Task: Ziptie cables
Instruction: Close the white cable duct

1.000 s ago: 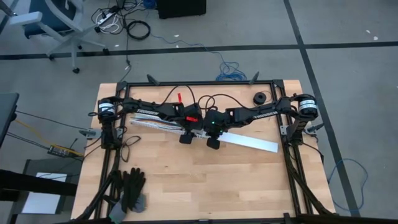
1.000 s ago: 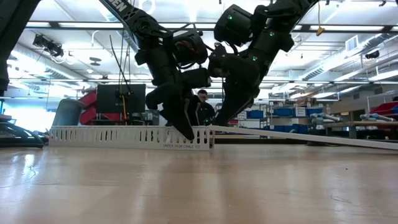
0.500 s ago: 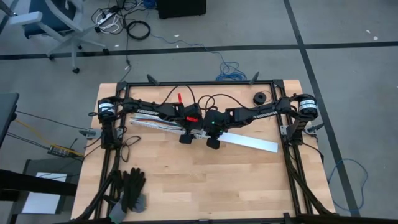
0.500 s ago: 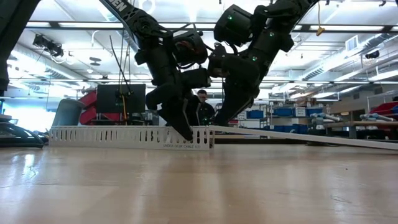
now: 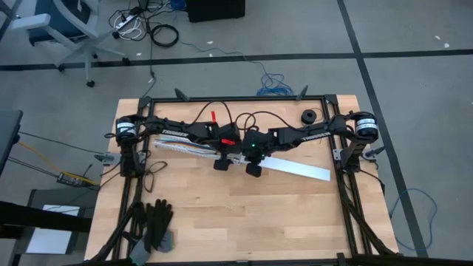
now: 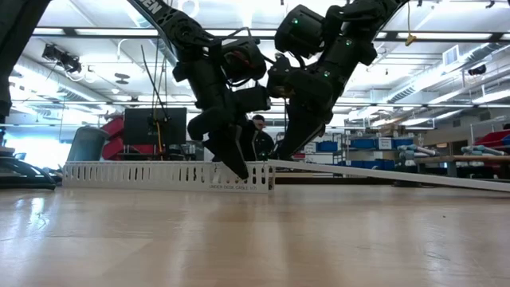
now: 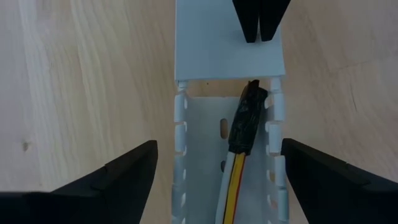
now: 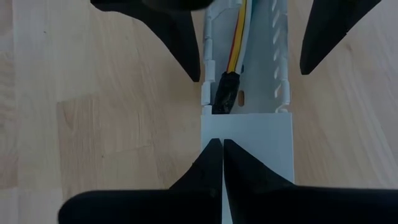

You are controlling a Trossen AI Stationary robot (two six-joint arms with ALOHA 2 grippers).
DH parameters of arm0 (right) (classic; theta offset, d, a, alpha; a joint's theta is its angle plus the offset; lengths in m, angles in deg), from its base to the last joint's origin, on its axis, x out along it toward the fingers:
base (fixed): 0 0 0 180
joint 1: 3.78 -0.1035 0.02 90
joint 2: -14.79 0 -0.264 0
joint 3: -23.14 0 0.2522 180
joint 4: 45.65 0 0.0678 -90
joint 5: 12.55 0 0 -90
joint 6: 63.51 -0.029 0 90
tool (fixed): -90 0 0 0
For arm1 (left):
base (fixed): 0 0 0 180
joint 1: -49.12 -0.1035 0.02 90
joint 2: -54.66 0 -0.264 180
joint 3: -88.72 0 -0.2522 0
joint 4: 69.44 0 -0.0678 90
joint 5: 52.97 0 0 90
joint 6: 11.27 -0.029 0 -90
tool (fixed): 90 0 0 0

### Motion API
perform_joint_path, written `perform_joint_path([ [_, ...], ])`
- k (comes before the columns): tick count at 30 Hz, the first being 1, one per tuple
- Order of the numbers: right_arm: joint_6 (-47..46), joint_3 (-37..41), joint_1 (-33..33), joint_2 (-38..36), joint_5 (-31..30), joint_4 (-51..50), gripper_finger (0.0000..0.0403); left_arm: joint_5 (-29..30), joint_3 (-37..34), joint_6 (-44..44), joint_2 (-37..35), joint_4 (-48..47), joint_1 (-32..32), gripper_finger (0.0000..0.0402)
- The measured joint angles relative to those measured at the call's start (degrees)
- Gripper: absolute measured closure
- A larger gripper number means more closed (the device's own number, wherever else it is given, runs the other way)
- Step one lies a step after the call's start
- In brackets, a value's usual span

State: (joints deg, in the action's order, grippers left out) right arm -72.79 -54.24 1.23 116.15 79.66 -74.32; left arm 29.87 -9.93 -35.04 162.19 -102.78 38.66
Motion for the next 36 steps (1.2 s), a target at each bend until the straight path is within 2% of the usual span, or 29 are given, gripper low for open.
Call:
perform_joint_path([
  [36,-0.13,0.00,0.00,-0.30,-0.13,-0.03,0.0403,-0.44,0.00,-0.02,-0.66,1.77,-0.02,0.0082],
])
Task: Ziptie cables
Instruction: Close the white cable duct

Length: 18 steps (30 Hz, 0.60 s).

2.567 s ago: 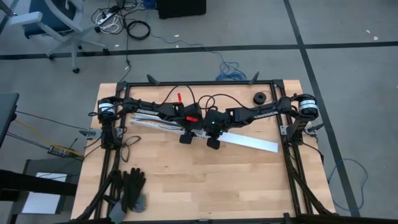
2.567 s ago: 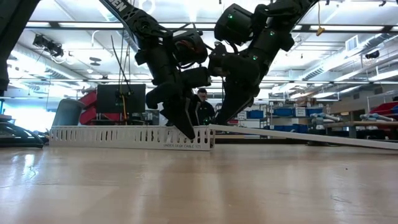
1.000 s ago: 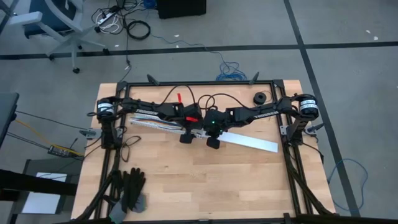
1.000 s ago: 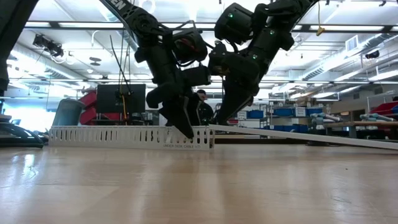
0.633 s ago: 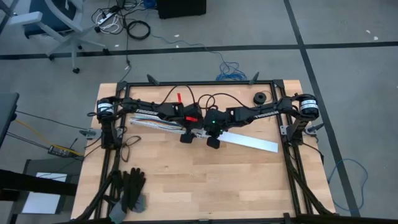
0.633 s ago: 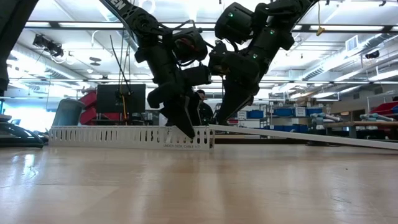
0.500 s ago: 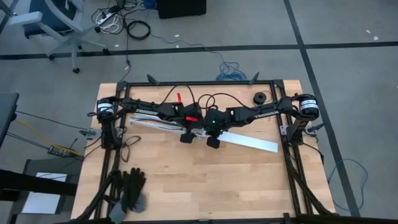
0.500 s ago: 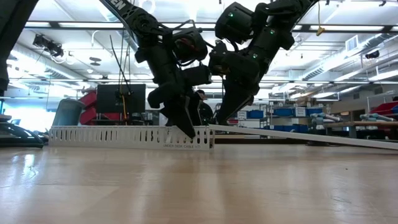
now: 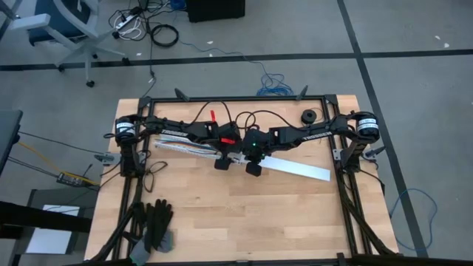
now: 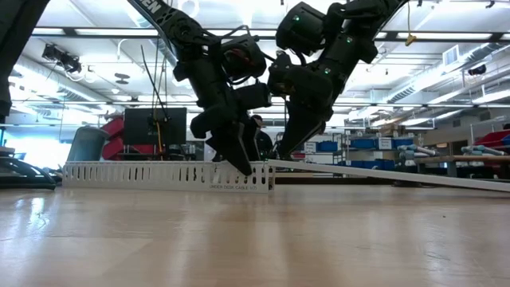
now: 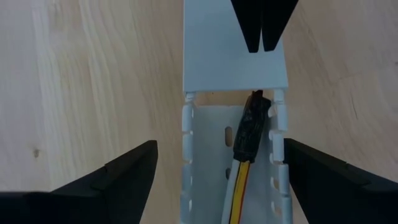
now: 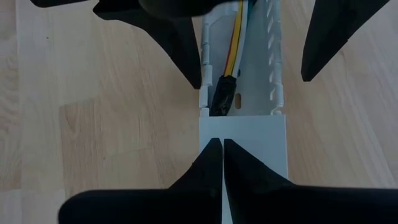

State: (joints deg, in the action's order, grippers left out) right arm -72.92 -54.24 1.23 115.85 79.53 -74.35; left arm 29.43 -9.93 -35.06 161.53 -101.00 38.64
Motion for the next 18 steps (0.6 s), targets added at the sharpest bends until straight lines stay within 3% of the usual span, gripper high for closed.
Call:
perform_joint_path([
  [18,0.00,0.00,-0.02,0.00,0.09,-0.09,0.0403,-2.88,0.00,1.81,0.00,0.44,-0.02,0.0082],
])
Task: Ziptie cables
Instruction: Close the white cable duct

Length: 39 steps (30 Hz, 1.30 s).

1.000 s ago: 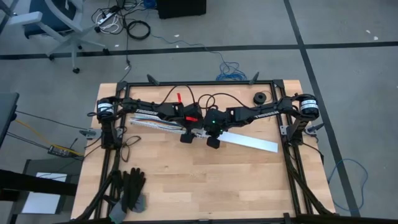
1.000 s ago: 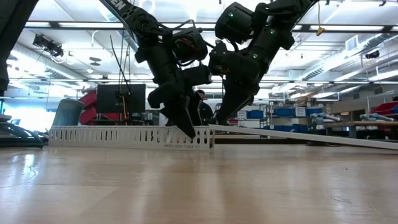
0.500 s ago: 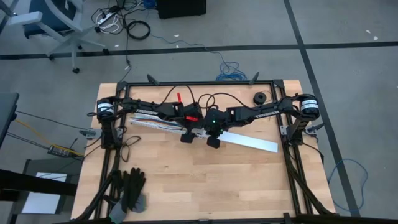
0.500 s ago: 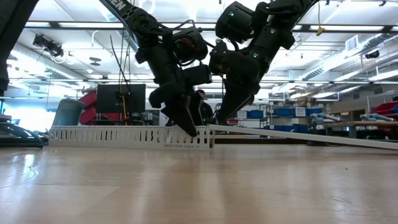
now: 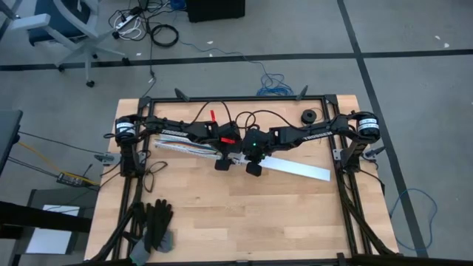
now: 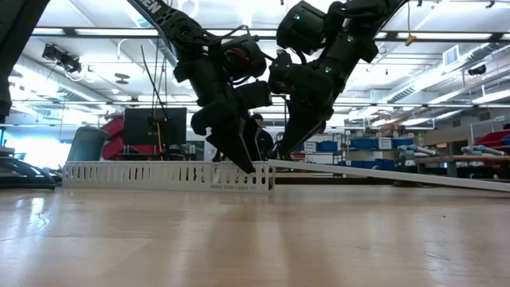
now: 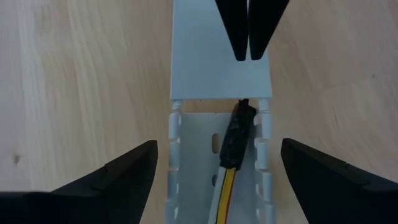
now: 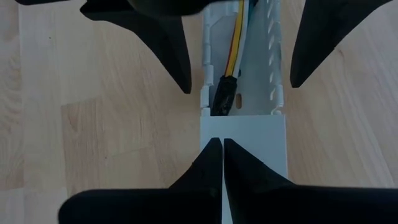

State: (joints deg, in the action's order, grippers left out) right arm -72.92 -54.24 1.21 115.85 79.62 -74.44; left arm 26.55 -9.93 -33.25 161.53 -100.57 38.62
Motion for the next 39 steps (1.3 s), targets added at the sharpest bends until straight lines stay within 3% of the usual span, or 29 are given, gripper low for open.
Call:
perform_joint_path([
  [22,-0.03,0.00,-0.02,-0.49,-0.46,-0.35,0.0403,-0.11,0.00,0.02,0.00,0.44,0.00,0.0082],
  [27,-0.01,0.00,-0.54,-3.31,-3.12,-2.25,0.0403,0.52,0.00,-0.02,-0.29,3.70,0.00,0.0082],
  [39,-1.98,-0.44,-1.10,-5.20,-0.86,-4.24,0.0402,1.33,0.67,0.40,-0.09,5.56,0.33,0.0082],
])
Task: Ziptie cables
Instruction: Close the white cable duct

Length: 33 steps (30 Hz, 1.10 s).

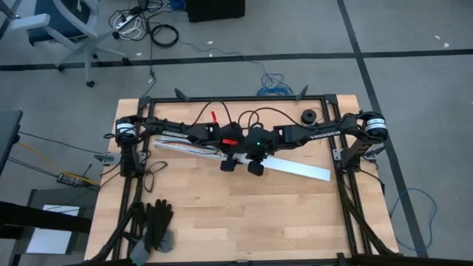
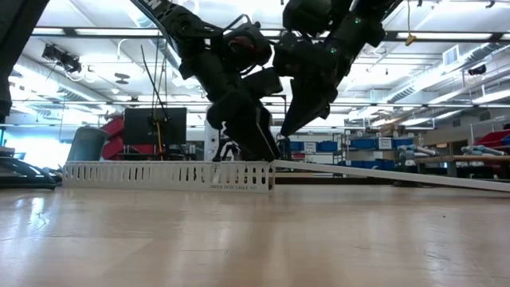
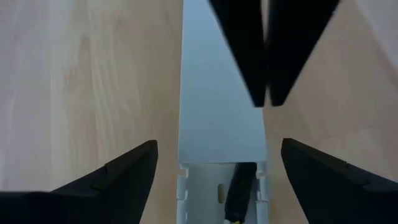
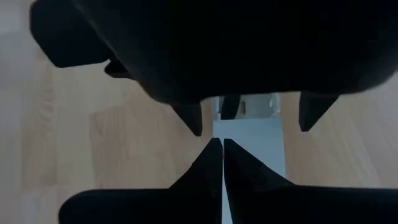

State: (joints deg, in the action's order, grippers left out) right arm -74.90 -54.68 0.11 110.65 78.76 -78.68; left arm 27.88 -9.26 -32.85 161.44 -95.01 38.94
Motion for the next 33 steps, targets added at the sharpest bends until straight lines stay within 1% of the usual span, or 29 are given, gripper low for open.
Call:
perform_joint_path([
  [4,0.08,0.05,-0.17,0.00,0.00,-0.34,0.0402,0.93,0.09,0.00,0.00,-0.94,-0.05,0.0082],
  [24,-0.59,0.22,-0.63,-0.09,-0.21,-3.36,0.0403,1.16,0.07,0.17,0.00,-4.12,-0.17,0.0082],
  [29,-1.00,0.28,-1.59,-0.09,-2.53,-4.97,0.0403,3.06,0.05,0.17,0.00,-4.88,-0.20,0.0082],
  [33,-1.01,0.28,-2.49,-0.11,-3.00,-4.92,0.0403,3.08,0.03,0.17,0.00,-4.91,-0.22,0.0082],
])
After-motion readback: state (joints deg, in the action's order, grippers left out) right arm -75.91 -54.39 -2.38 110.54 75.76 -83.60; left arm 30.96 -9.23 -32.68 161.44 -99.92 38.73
